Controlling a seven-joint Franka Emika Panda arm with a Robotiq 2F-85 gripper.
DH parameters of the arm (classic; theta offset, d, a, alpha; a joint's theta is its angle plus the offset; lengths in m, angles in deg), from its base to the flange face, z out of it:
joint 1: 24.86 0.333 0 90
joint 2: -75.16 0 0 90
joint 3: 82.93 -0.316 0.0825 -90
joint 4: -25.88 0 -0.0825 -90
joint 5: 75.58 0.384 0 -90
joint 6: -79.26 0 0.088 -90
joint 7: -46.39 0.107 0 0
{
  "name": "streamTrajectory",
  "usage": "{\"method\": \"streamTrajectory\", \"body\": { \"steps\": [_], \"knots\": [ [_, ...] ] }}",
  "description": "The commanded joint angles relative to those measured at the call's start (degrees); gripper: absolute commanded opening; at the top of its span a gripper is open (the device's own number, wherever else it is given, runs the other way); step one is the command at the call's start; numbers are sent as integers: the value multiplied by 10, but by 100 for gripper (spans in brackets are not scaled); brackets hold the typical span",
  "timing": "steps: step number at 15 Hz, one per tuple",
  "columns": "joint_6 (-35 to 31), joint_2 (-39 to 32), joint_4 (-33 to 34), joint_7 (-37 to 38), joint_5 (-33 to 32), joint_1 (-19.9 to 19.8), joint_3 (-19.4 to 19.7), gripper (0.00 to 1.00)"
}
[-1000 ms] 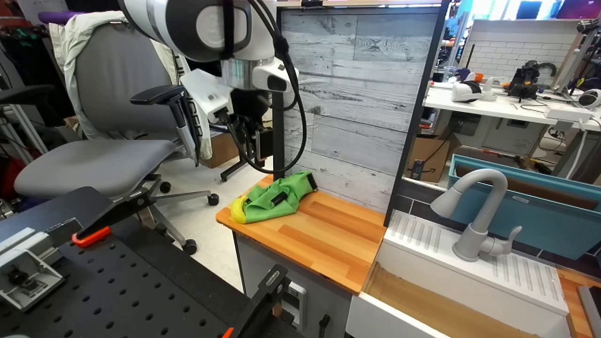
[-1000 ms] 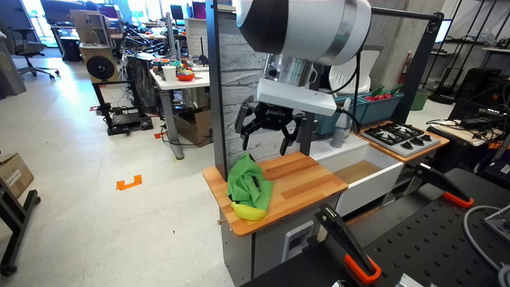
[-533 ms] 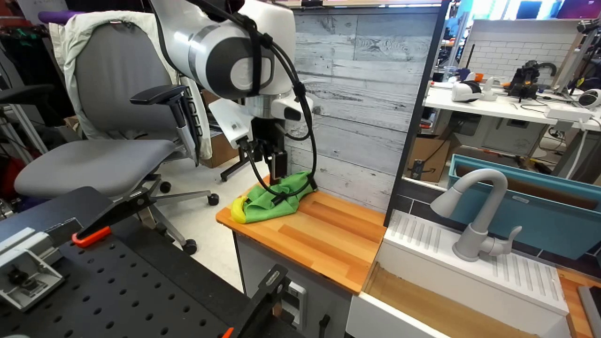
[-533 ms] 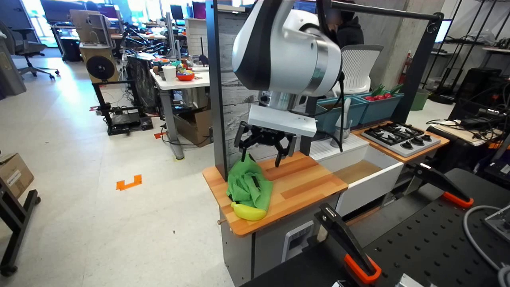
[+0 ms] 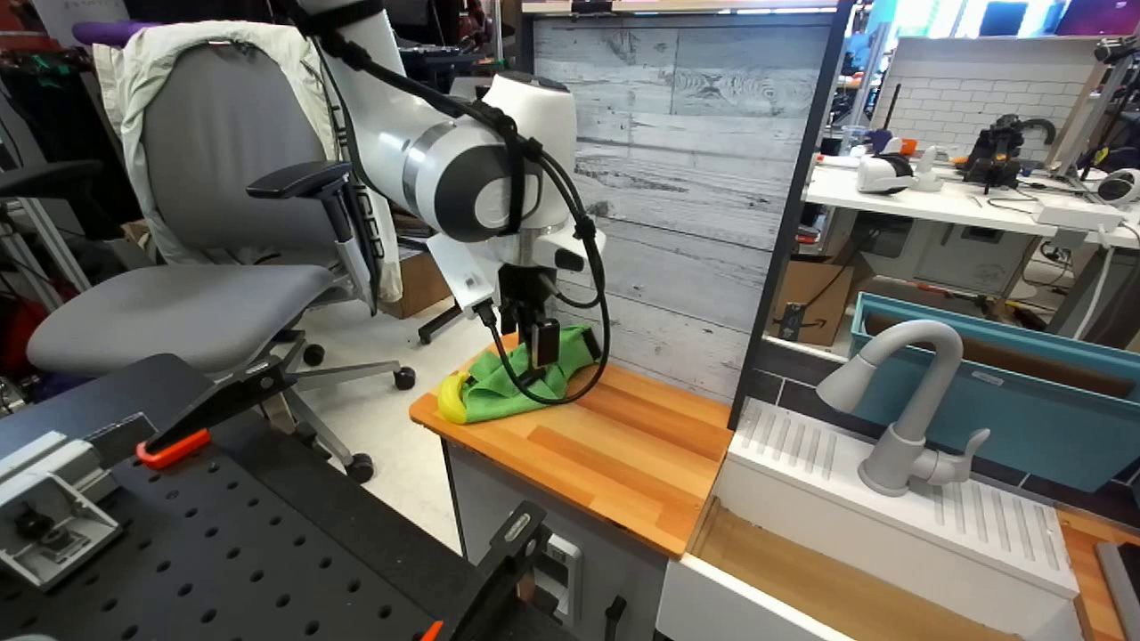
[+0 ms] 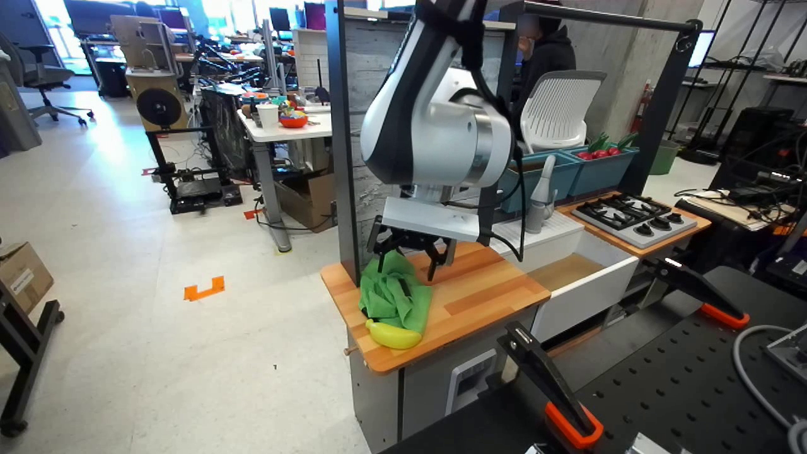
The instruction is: Slide the green towel to the right.
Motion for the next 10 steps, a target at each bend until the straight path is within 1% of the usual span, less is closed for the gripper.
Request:
{"method": "streamTrajectory", "body": {
  "steps": [1,7,10],
  "knots": [
    [13,-53,63,20,-20,15,9,100],
    [30,-118,133,30,-35,28,24,100],
    [51,-145,168,42,-46,29,38,100]
  ]
}}
